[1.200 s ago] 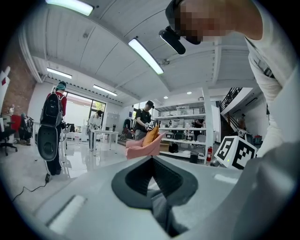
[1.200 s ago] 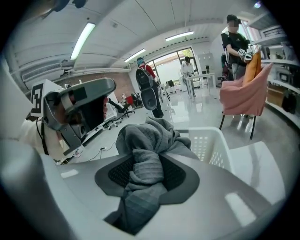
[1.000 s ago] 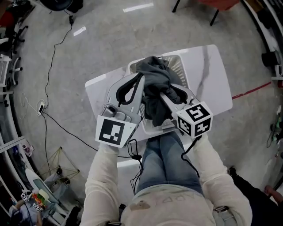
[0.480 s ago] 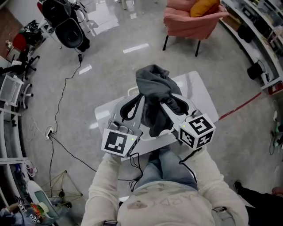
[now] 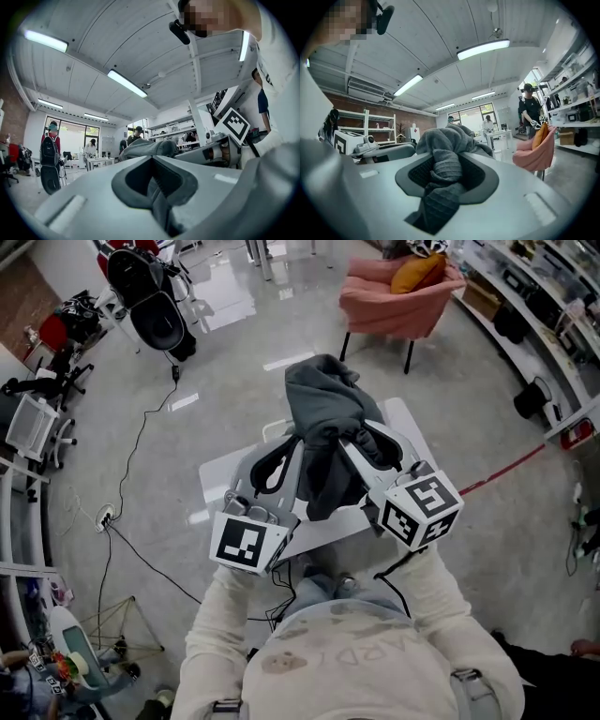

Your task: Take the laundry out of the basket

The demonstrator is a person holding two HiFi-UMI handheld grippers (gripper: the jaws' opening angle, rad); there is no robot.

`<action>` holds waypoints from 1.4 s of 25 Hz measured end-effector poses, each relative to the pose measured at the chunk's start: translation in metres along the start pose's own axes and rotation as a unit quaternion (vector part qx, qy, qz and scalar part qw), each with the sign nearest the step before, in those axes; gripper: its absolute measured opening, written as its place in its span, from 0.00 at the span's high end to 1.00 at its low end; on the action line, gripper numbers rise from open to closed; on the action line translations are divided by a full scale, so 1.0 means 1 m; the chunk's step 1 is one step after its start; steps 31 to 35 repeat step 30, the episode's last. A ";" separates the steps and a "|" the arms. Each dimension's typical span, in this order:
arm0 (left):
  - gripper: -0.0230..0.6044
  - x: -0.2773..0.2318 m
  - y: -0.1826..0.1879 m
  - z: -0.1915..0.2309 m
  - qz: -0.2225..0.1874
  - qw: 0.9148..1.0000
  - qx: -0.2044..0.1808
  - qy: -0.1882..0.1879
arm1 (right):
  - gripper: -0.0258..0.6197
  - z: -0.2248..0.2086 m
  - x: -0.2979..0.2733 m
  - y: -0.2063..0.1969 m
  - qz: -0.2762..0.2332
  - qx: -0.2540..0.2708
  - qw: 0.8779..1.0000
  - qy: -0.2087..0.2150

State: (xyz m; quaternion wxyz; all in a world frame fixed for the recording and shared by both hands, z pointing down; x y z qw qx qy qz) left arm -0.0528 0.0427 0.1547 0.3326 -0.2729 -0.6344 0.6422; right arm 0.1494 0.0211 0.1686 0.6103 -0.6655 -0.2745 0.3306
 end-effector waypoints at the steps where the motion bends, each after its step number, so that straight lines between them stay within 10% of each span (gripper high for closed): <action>1: 0.96 0.003 0.003 -0.009 -0.002 1.000 0.003 0.003 | 0.72 0.001 0.008 0.003 -0.002 0.003 1.000 0.002; 17: 0.96 0.046 0.024 -0.109 0.005 1.000 -0.007 0.027 | 0.72 0.024 0.102 0.018 -0.046 0.026 0.998 0.025; 35: 0.96 0.048 0.042 -0.113 0.016 1.000 -0.013 0.009 | 0.72 0.035 0.113 0.036 -0.065 0.040 0.997 0.015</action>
Point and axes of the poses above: the fingertips, and each gripper's own axes: x backward along the fingers, z to its left, y out of its top, the point moved 10 cm from there along x, backward along the fingers, and after that the axes turned 8 degrees about x, right-handed, at the moved point
